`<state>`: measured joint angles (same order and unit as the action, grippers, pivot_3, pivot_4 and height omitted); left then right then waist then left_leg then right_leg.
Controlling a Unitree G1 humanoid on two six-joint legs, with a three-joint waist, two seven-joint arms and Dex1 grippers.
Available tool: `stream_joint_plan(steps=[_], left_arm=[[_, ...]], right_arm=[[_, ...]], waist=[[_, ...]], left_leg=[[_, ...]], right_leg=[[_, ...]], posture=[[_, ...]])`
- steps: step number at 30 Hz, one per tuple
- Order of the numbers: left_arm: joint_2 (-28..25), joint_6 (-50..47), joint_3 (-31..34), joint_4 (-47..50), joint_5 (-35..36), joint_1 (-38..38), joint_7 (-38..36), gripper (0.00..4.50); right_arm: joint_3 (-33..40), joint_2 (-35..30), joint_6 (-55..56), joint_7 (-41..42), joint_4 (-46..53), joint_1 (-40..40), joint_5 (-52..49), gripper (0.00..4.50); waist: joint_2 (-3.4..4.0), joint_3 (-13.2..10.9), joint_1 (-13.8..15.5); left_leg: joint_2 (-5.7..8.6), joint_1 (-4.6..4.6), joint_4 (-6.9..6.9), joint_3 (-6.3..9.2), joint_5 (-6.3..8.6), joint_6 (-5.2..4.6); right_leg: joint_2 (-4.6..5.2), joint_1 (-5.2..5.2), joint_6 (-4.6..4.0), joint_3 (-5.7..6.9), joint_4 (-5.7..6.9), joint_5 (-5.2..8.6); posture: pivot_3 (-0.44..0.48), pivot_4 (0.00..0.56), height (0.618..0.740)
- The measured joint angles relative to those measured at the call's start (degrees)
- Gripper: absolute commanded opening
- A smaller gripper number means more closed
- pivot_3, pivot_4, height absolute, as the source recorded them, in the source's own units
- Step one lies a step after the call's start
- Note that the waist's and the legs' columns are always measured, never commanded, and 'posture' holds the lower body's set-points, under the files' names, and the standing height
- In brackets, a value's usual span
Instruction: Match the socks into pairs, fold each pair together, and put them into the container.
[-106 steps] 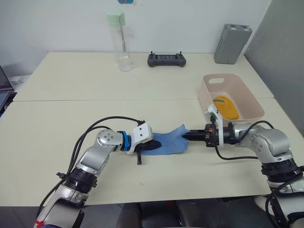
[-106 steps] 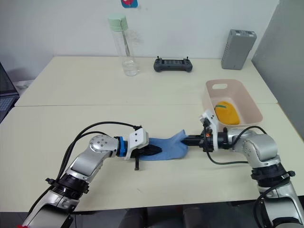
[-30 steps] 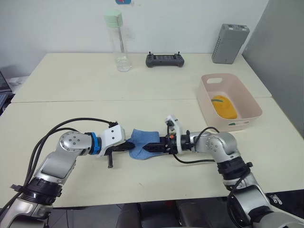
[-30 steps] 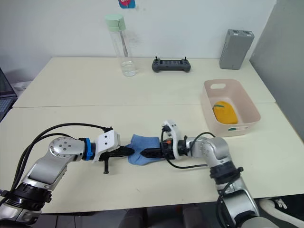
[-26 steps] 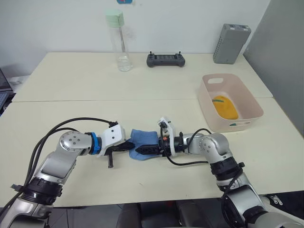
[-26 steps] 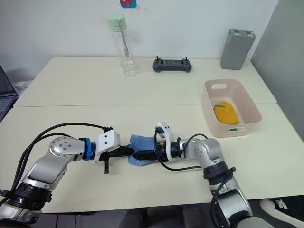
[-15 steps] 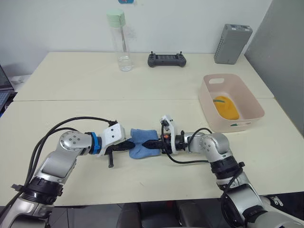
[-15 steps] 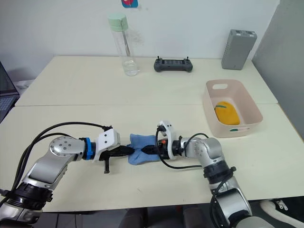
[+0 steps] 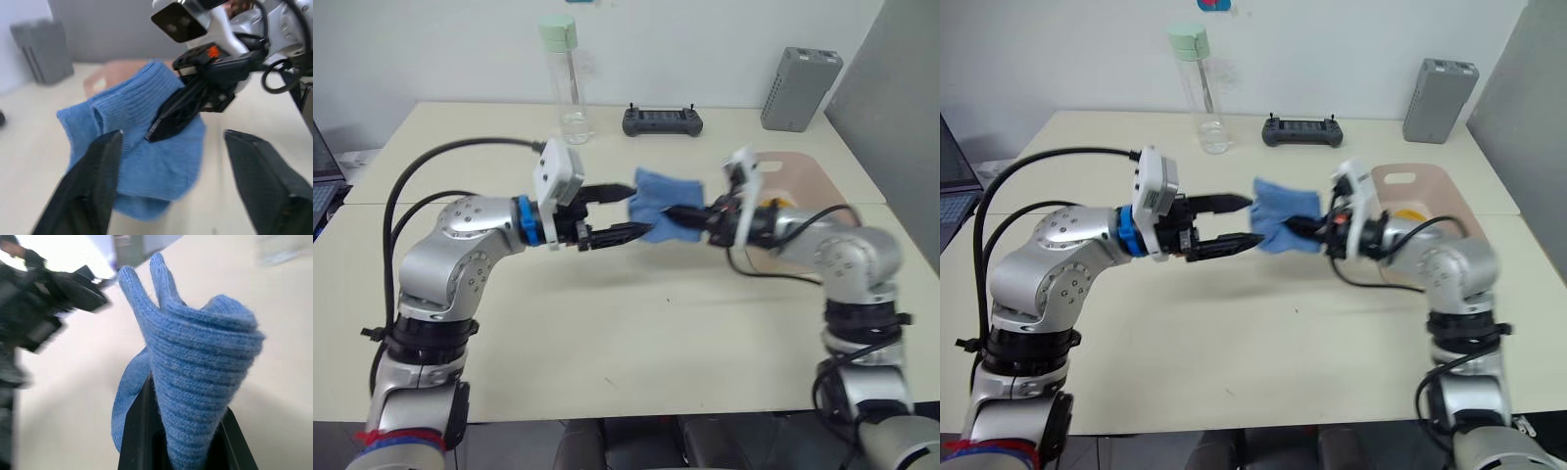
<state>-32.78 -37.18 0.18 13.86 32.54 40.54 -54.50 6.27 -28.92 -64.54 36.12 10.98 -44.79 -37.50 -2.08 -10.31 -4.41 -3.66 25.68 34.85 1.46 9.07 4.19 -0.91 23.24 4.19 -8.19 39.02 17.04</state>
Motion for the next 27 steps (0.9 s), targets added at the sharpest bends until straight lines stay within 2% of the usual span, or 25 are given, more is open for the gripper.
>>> stream_joint_plan(steps=[1,6,8,11,18,27], left_arm=[[1.37,0.02,-0.12,-0.16,-0.09,1.28,1.25,4.48],[8.2,1.06,-3.79,-1.39,-2.47,5.35,6.17,4.48],[11.4,2.87,-5.76,-2.85,-4.92,5.37,8.96,4.48],[16.28,5.31,-8.78,-4.83,-8.37,5.04,12.95,4.48],[19.39,7.14,-9.56,-5.46,-10.06,5.18,14.52,4.48],[19.19,6.19,-11.23,-4.31,-10.08,2.74,13.83,4.48]], right_arm=[[0.48,-3.17,1.08,0.38,-0.38,-0.79,1.04,0.0],[-2.87,-17.44,13.81,5.57,-6.35,-2.92,11.02,0.0],[-6.16,-21.88,21.9,8.05,-9.38,-3.03,16.89,0.0],[-13.44,-27.38,40.02,9.17,-17.73,-2.92,30.22,0.0],[-19.76,-26.79,62.1,8.19,-31.12,-1.15,44.48,0.0],[-23.34,-25.49,77.75,5.0,-41.14,-3.34,56.17,0.0]], waist=[[0.0,0.0,0.07],[0.02,-0.01,0.09],[0.02,-0.01,-0.03],[0.02,-0.01,-0.1],[0.26,-0.12,-0.4],[0.3,-0.12,-0.16]], left_leg=[[-0.01,0.02,0.01,0.0,0.0,0.0],[0.02,0.0,-0.01,-0.06,0.01,-0.01],[0.02,-0.03,-0.01,-0.09,0.01,-0.01],[0.04,-0.03,0.04,-0.14,0.01,-0.01],[0.07,-0.1,0.04,-0.21,-0.01,0.0],[0.09,-0.1,0.05,-0.18,-0.01,0.0]], right_leg=[[0.0,0.01,-0.02,0.0,-0.04,-0.01],[0.0,0.01,-0.17,-0.06,-0.06,-0.1],[0.0,0.01,-0.16,-0.1,-0.05,-0.1],[0.02,0.01,-0.02,-0.16,-0.06,-0.12],[0.02,0.01,-0.07,-0.29,-0.01,-0.23],[0.05,-0.03,-0.09,-0.27,-0.01,-0.25]], posture=[[0.0,0.15,0.74],[0.0,0.15,0.74],[0.0,0.15,0.74],[0.0,0.15,0.74],[0.0,0.15,0.74],[0.0,0.15,0.74]])
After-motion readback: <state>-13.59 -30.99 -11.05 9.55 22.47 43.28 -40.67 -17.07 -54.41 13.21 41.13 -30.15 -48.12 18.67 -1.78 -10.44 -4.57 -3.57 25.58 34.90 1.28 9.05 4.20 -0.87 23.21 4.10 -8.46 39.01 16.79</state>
